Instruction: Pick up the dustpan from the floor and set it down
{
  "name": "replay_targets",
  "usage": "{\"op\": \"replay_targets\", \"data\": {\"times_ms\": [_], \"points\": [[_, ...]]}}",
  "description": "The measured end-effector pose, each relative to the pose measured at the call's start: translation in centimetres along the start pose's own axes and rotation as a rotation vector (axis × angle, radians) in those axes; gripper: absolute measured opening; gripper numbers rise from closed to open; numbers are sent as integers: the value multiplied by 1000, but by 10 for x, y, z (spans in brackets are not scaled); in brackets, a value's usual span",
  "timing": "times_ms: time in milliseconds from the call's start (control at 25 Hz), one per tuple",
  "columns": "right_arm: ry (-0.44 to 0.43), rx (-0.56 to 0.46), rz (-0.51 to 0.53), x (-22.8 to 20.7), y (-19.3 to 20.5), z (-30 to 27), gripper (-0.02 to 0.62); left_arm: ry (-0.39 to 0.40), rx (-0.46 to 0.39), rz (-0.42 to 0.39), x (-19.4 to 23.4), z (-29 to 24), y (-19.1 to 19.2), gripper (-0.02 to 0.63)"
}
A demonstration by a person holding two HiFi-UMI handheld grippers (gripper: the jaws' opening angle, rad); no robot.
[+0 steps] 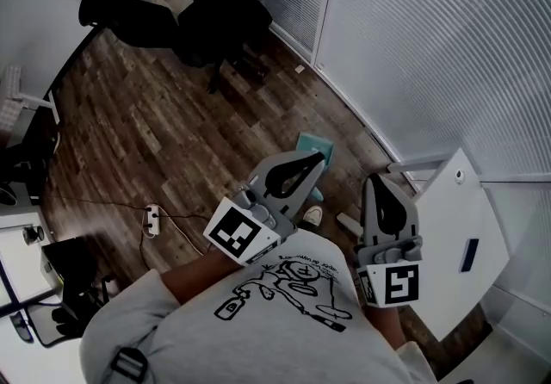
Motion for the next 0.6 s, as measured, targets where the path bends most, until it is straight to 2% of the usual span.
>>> {"op": "replay_targets", "data": {"times_ms": [360, 600], "points": [[7, 4, -15, -9, 11, 8, 6, -5, 26, -9, -5, -3, 11, 2], [-29, 48, -6, -6, 29, 6, 6, -20, 54, -4, -1, 1, 20, 2]]}}
Point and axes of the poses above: the fingertips, and each gripper's own axes: z backward along the fingers, x to its left, y out of its underside, the point moved 6 cm from there along z, backward along the fingers, and after that the axes turned 15 degrees about -x, right-handed, at the moved point
